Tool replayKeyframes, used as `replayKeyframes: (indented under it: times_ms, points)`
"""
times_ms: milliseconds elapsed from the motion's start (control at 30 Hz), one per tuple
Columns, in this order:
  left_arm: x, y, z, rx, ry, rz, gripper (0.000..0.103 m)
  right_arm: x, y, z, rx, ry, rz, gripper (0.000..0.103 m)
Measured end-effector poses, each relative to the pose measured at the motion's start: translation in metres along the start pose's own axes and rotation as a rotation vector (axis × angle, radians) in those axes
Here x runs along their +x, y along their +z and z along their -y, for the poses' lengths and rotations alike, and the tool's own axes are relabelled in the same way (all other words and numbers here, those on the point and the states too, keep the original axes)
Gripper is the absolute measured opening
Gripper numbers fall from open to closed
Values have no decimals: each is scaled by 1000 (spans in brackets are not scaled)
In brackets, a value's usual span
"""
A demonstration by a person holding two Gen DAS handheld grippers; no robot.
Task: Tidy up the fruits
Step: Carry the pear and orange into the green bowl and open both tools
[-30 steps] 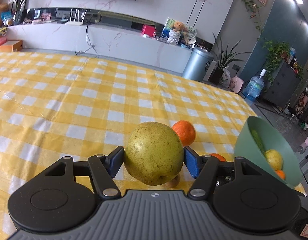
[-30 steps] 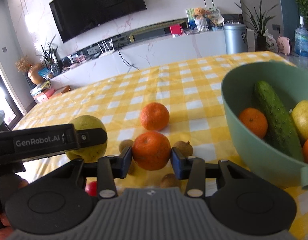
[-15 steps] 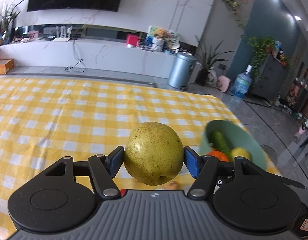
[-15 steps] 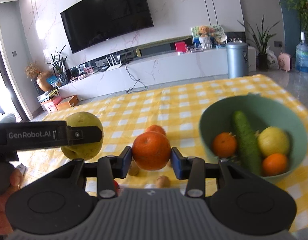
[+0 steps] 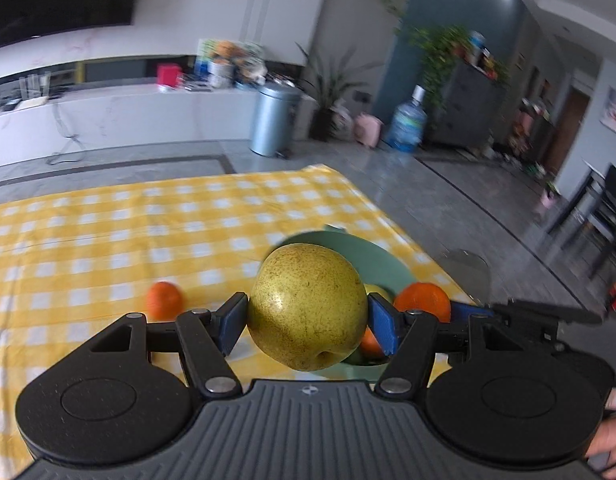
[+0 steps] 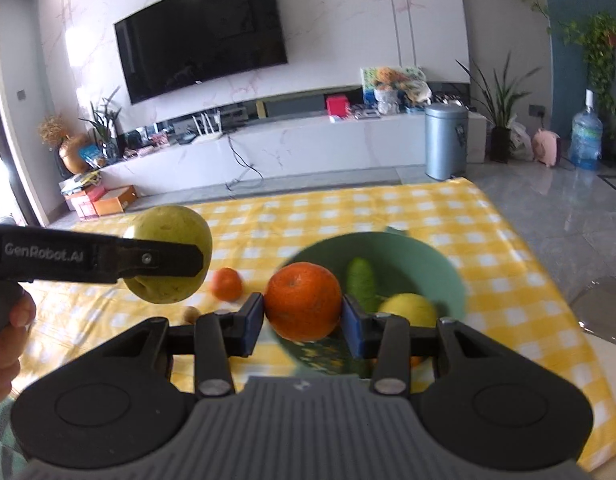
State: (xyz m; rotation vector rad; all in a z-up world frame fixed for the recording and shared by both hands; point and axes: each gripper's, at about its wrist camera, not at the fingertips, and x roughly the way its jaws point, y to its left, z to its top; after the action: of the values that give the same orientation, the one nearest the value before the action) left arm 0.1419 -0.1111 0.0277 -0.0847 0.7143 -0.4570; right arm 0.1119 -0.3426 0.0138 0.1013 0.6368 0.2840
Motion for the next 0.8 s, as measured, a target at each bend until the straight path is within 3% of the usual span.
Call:
replayKeyframes:
  times_ms: [167,467,800]
  points:
    - [35,8,17,49,-36,-74,74,12,7,29,-82,-28,-46,40]
    - [91,8,26,129,1,-273,74,56,13,51,-201,0,-173,40]
    - [120,7,30,176,18,-370,74,97,8,58,-225,1,-309,40]
